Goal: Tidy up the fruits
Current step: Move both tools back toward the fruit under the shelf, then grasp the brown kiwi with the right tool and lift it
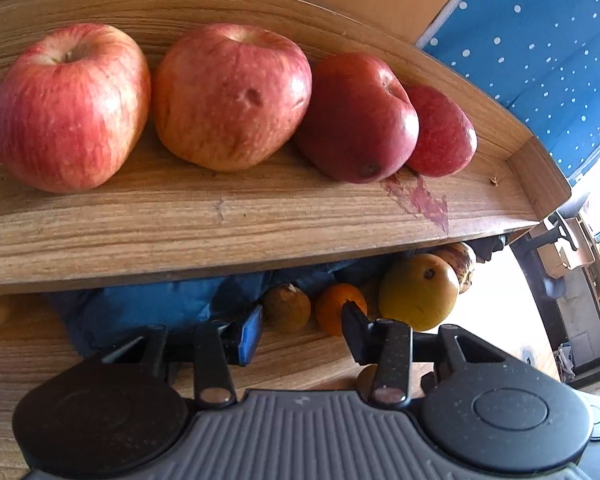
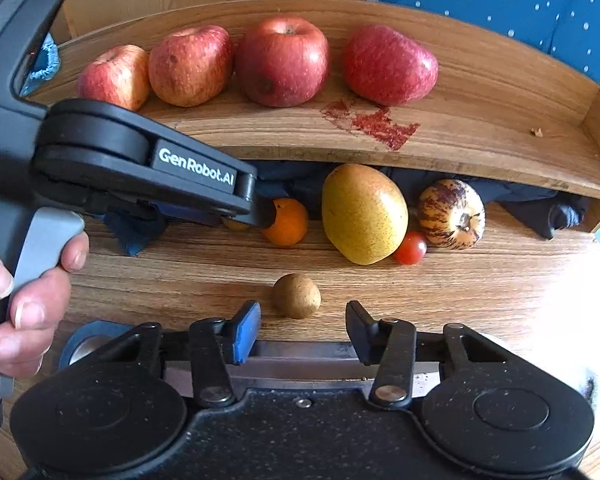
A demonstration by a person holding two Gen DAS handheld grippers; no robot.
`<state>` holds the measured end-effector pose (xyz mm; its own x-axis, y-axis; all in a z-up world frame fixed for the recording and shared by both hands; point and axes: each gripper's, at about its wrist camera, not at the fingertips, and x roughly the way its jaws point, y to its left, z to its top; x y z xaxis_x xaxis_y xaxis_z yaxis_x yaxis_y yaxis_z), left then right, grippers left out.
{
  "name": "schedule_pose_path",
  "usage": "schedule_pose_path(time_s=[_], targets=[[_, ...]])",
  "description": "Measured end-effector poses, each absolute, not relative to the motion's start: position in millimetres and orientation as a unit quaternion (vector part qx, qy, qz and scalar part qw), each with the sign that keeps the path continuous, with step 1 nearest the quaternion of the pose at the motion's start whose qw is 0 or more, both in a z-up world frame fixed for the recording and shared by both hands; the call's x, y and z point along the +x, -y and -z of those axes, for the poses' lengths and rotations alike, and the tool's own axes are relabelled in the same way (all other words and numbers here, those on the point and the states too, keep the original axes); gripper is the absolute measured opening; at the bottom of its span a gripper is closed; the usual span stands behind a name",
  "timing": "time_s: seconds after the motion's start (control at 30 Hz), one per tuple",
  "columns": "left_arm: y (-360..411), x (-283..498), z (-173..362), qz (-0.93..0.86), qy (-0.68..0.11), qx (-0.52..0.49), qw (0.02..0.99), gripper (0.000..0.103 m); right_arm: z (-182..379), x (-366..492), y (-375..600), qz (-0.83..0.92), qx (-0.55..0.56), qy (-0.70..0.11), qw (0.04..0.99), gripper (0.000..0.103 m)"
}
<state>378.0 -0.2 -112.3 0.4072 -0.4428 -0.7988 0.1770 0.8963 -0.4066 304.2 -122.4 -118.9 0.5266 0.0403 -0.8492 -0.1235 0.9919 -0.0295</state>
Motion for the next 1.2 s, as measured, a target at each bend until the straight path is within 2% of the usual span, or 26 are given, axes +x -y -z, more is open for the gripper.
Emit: schedule_pose_path(time_s=[0.13, 0.33, 0.9, 1.07, 1.2], targets=[[-2, 380, 112, 0.185, -0.51, -0.137, 0.829, 0.047, 124, 311, 123, -0.049, -0.033, -0.489, 0.87, 0.047], [-11, 380, 112, 0.188, -0.493, -0.15, 0.836, 0.039, 128, 319, 123, -0.053, -0.023, -0.493, 0.868, 0.033], [-13, 376, 115, 0.176, -0.502, -0.131, 0.837, 0.038, 131, 322, 119, -0.058, -0.027, -0.491, 0.869, 0.031], [-7, 381, 116, 0.179, -0.501, -0.125, 0.837, 0.03, 131, 319, 118, -0.061, -0.031, -0.489, 0.87, 0.03], [-4, 381, 116, 0.178, -0.502, -0.121, 0.838, 0.03, 131, 315, 117, -0.069, -0.034, -0.486, 0.871, 0.03]])
